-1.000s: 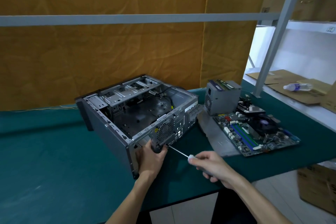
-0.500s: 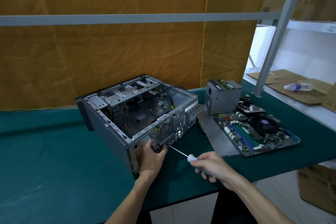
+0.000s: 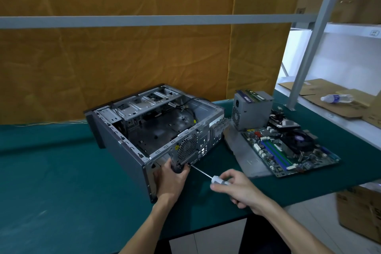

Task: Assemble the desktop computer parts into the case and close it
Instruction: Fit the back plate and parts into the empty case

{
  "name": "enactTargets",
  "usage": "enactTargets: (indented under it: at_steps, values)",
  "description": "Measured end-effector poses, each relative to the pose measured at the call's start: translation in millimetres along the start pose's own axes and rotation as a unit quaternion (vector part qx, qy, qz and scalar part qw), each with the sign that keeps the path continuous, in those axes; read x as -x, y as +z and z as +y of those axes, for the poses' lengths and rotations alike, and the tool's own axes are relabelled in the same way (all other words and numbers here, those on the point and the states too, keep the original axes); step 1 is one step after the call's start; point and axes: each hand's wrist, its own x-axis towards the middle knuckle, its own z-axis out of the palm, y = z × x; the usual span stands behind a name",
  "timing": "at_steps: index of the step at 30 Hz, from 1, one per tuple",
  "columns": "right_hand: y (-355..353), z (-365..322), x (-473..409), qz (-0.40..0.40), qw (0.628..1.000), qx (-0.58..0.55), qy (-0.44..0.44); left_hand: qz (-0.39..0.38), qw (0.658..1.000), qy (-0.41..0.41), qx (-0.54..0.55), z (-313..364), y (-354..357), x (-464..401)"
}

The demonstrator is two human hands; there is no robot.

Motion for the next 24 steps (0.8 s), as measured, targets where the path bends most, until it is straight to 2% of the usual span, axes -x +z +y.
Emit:
enactTargets:
  at_steps: [3,7,12,16,22,24]
  values:
    - [0,1,-3,0.031,0.999,-0.030,-0.009,0.003,1.000,-0.002,-0.005,1,0,0]
    - [0,-3,-2,-0.003,1.000,0.006,0.010,0.005,1.000,-0.007,-0.006,2,0,1]
    - [-1,-3,-5,0.045,0.999,-0.020,-0.006,0.000,1.000,-0.007,-0.004,5,-1,2]
    - [-4,-5,-4,-0.011,1.000,0.008,0.020,0.013,1.000,-0.005,-0.017,5,-2,2]
    - [2,-3,-3,0.030,1.000,-0.005,-0.008,0.046,0.997,-0.018,-0.057,13,-1,8]
    - [0,-5,-2,0.003,1.000,-0.005,-0.001,0.055,0.996,-0.035,-0.064,17,-1,9]
